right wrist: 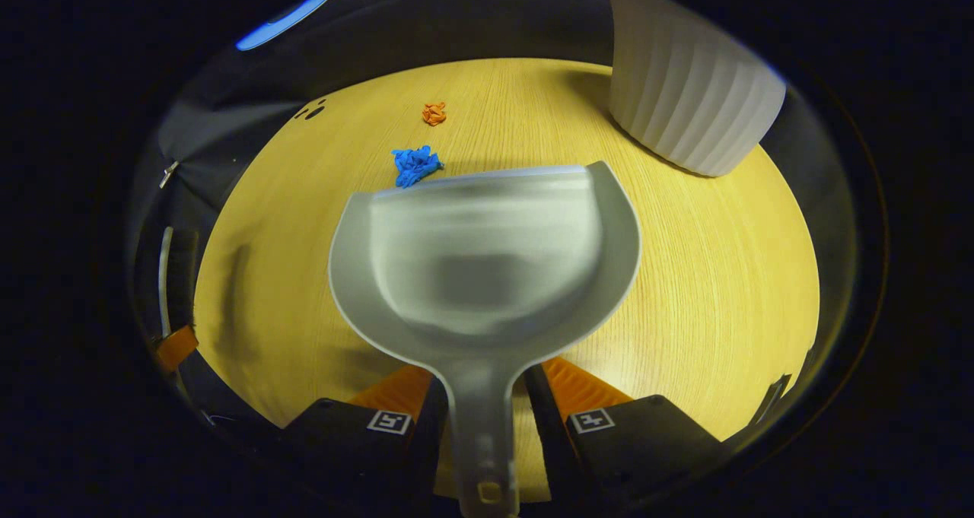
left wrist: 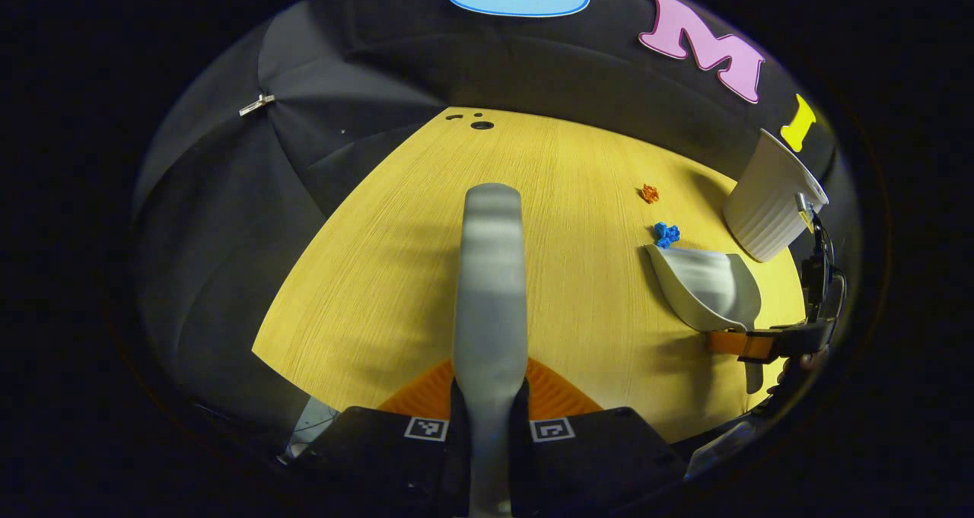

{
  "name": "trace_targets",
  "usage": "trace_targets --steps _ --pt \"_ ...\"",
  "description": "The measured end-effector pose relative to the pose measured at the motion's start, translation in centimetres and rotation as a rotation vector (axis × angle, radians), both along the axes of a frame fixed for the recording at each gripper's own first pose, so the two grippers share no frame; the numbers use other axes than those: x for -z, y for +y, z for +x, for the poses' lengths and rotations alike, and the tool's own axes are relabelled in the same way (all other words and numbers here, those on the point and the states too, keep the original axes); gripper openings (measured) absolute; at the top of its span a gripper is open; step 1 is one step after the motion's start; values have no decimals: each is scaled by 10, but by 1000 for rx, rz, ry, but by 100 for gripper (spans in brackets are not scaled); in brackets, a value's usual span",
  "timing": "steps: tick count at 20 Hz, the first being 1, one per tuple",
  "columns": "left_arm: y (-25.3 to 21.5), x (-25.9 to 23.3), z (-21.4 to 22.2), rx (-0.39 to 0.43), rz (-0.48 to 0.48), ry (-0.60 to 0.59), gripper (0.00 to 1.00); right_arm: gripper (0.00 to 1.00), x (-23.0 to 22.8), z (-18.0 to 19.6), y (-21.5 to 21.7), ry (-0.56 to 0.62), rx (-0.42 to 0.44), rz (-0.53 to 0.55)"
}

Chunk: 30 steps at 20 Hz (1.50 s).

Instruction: Pick up the small broom and dustpan from the desktop, sweep the trash into the dustpan with the broom, and then empty the trash into the garbage bin.

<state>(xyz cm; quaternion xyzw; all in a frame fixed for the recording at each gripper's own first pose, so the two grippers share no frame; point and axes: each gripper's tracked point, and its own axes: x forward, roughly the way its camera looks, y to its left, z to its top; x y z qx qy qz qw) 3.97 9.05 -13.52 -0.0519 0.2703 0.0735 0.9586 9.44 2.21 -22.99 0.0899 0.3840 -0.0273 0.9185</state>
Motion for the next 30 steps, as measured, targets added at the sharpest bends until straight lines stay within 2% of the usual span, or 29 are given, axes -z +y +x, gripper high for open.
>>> trace_targets --steps 1,3,4,8,10,11,12,16,21,22,23,26,30 --pt "-3 1 1 -1 -4 1 25 60 2 2 -2 -5 -2 -9" --pt "-11 2 7 6 -15 3 25 45 -2 1 -1 -18 -32 7" --pt "-15 3 10 11 -19 3 25 40 0 2 0 -13 -54 19" --pt "-34 1 35 61 -32 15 25 39 1 -1 0 4 -138 98" --pt "-36 -3 55 100 6 28 25 34 1 -5 -2 13 -189 109" --pt "-36 -7 68 116 33 33 25 39 1 -7 -4 15 -205 100" --pt "-38 -12 81 134 57 35 25 34 2 -10 -9 15 -214 82" --pt "-53 -30 133 227 133 47 25 34 3 -21 -28 15 -232 45" --pt "-88 -41 209 391 255 89 25 34 -1 -33 -48 31 -240 33" --pt "-98 -42 220 412 258 102 25 38 -1 -34 -51 35 -247 28" --pt "-107 -41 233 435 276 112 25 34 -2 -35 -54 36 -259 21" --pt "-122 -42 271 504 399 131 25 34 -3 -35 -59 45 -286 11" --pt "-148 -42 300 633 491 140 24 34 -4 -29 -66 42 -335 -26"
